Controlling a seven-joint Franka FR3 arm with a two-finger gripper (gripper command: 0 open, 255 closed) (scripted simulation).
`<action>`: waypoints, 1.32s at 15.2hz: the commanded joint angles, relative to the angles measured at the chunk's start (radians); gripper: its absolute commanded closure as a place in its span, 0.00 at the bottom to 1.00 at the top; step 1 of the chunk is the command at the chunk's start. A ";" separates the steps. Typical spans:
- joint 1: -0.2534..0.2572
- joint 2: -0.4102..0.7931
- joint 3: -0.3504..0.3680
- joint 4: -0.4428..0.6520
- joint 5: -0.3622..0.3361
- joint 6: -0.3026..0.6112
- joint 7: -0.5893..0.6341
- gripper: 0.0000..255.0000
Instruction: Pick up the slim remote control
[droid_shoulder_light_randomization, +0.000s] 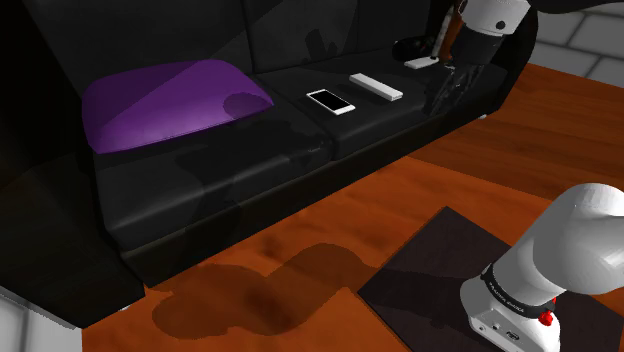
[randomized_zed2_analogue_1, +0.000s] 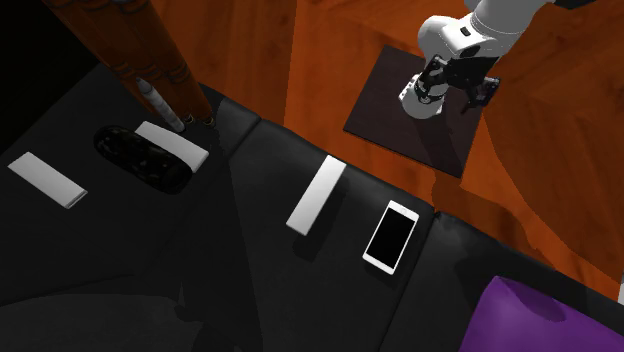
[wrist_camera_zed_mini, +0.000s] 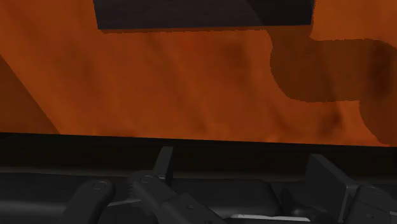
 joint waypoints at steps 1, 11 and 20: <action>0.000 0.000 0.000 0.000 0.000 0.000 0.000 0.00; -0.020 0.405 -0.103 0.264 -0.037 0.094 -0.113 0.00; -0.040 0.781 -0.177 0.611 -0.005 0.078 -0.220 0.00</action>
